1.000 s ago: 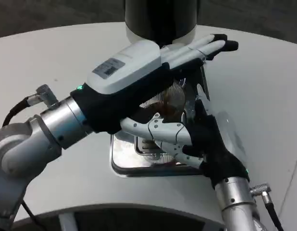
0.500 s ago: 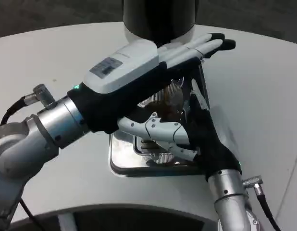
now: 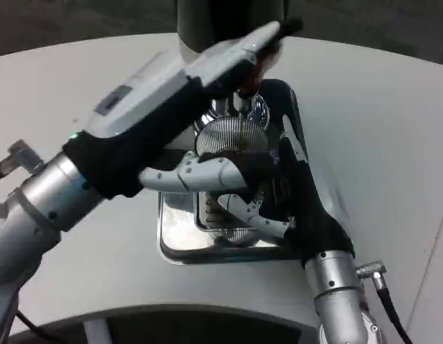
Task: Grasp the cup under the faucet to collect the drink, then remove the cup.
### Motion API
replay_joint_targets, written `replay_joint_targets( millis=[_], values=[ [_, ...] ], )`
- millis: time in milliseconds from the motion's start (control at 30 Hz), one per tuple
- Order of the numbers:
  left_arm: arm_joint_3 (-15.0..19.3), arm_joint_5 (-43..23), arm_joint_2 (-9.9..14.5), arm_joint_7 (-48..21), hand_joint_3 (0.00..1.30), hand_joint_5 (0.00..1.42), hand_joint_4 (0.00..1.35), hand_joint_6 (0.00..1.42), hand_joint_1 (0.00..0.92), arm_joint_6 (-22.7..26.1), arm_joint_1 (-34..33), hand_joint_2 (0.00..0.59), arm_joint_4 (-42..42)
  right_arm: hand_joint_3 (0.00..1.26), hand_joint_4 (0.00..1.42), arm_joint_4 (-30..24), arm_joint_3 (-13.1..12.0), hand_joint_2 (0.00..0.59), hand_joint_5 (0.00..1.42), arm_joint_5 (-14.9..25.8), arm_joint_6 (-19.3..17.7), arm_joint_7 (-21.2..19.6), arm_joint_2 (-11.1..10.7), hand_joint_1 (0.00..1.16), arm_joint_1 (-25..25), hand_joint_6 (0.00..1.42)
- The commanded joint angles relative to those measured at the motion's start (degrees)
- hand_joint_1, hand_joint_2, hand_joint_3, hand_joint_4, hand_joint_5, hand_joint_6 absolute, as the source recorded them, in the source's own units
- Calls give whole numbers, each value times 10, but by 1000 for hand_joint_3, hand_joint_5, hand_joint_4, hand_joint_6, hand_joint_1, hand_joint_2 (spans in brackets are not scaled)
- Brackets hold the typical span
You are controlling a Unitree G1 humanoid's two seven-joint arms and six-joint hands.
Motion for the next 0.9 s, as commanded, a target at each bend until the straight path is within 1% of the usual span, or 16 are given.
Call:
replay_joint_targets(
  millis=[33,133,267,400,500,600,633,667,733,767,833,867,900],
  values=[
    [32,-35,-4,13,0,73,0,33,0,-3,42,158,-19,0,0,25,2,170,3,10,-14,-2,6,750,-2,125],
    [48,-68,-1,4,0,77,0,36,0,18,77,160,-24,0,0,42,1,169,13,14,-22,-7,9,758,-10,139],
    [71,-88,9,-1,0,79,0,37,0,32,123,161,-37,0,0,64,0,169,32,17,-32,-16,14,761,-20,151],
    [87,-98,13,-6,0,80,0,38,0,44,161,162,-52,0,91,92,-7,171,109,27,-45,-29,23,806,-30,227],
    [92,-102,17,-12,0,81,0,39,0,56,176,162,-60,34,202,109,-11,169,223,35,-56,-37,27,854,-36,355],
    [92,-111,21,-25,0,81,0,39,0,77,188,162,-68,58,267,132,-6,167,312,39,-62,-21,23,878,-55,515],
    [91,-113,20,-28,0,81,0,39,0,82,192,162,-72,104,325,138,-6,170,367,39,-64,-19,23,895,-59,569],
    [90,-114,20,-30,0,81,0,39,0,85,198,162,-78,144,363,142,-6,175,408,40,-66,-21,24,938,-61,601],
    [90,-114,19,-34,0,81,0,39,0,90,207,162,-88,206,444,149,-11,186,495,38,-78,-43,30,965,-63,698],
    [90,-115,18,-36,0,81,0,39,0,92,210,162,-91,219,466,152,-13,187,519,37,-82,-52,32,968,-64,725],
    [90,-116,17,-39,0,81,0,40,0,97,213,162,-95,297,569,152,-16,191,636,35,-91,-68,34,990,-62,865],
    [90,-116,17,-40,0,81,0,40,0,98,214,162,-95,320,591,152,-17,191,663,35,-94,-73,35,994,-62,898],
    [90,-115,17,-41,0,81,0,40,0,99,214,162,-96,361,628,150,-18,185,720,34,-98,-83,37,1001,-60,976]
  ],
)
